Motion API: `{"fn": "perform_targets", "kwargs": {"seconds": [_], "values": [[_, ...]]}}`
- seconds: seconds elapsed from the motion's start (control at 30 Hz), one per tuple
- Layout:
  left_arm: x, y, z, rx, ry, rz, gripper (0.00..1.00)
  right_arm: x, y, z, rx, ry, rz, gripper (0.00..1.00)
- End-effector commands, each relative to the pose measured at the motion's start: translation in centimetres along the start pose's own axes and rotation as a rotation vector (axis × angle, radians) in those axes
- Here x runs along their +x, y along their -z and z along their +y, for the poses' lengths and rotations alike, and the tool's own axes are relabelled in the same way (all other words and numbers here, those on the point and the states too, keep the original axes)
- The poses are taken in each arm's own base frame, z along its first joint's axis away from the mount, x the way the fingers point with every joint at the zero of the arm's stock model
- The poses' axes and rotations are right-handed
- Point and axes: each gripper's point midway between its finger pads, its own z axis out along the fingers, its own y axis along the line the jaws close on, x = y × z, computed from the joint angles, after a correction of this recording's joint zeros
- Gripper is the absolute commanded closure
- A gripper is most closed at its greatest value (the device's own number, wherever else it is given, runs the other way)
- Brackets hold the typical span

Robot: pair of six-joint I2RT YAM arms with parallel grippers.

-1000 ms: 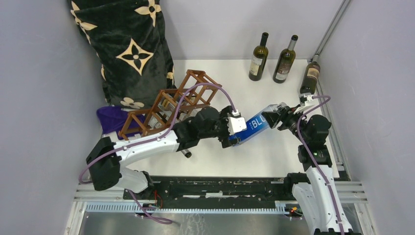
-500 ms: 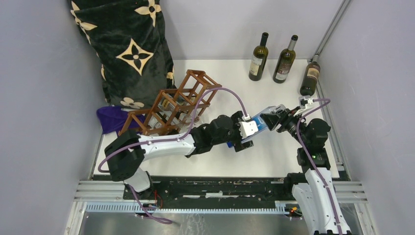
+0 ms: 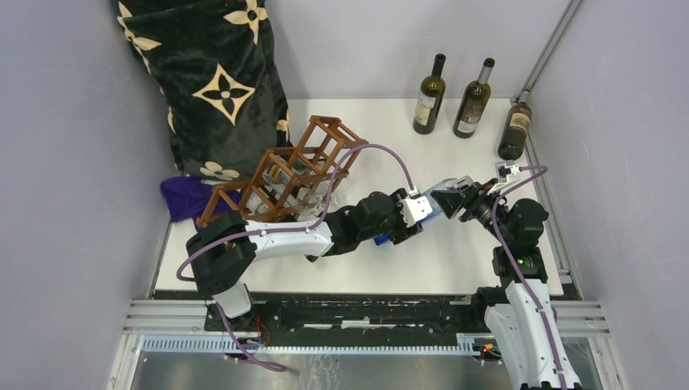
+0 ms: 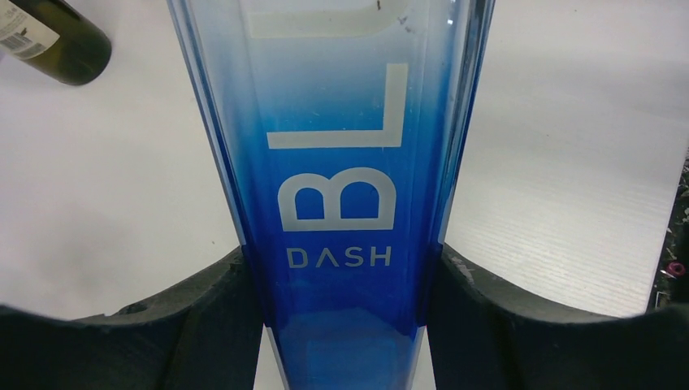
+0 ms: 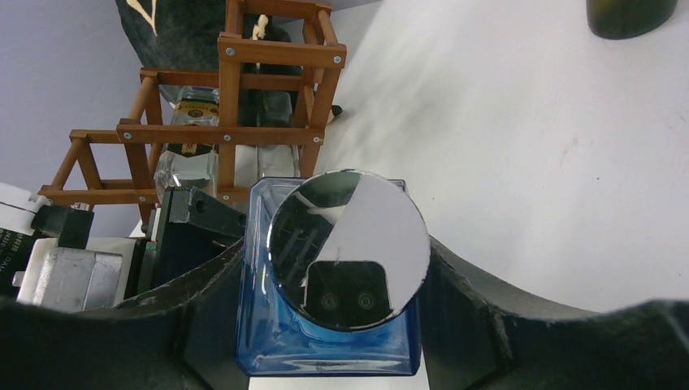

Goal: Put the wine bottle on the wine rack
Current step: Pick up the wine bottle from the center of the board.

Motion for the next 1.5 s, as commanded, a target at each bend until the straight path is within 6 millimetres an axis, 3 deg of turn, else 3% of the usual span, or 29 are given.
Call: {"fn": "perform_targets", "kwargs": {"seconds": [0.0,0.1,0.17,0.4,0.6,0.8,0.97,1.47], "values": [[-5.6,1.7,-0.6,0.094,0.038,-0.094,0.98,-5.4,0.8,5.2,-0.165,0.155,-0.129,0.69],[-6.9,3.4,-1.5,0.156,0.081,-0.093,0.98,-5.9,1.2,5.7,-0.167,0.225,-0.120,0.23],[-7.1,4.4,-2.1,0.192,0.108,-0.074,0.98,-6.6,1.4,6.2,-0.163,0.272,-0.114,0.02],[-5.8,7.6,-4.4,0.311,0.190,0.019,0.98,-8.5,2.3,7.1,-0.121,0.415,-0.095,0.02],[-5.3,10.8,-5.5,0.388,0.196,0.087,0.98,-8.3,2.8,9.5,-0.204,0.505,-0.053,0.02],[-3.4,13.8,-7.1,0.491,0.205,0.214,0.98,-6.4,3.4,10.9,-0.297,0.515,-0.015,0.02],[-3.0,16.6,-8.8,0.614,0.208,0.265,0.98,-3.3,4.4,12.9,-0.465,0.489,0.040,0.02],[0.3,20.3,-8.9,0.646,0.163,0.424,0.98,4.3,5.6,12.4,-0.603,0.410,0.205,0.02]]}}
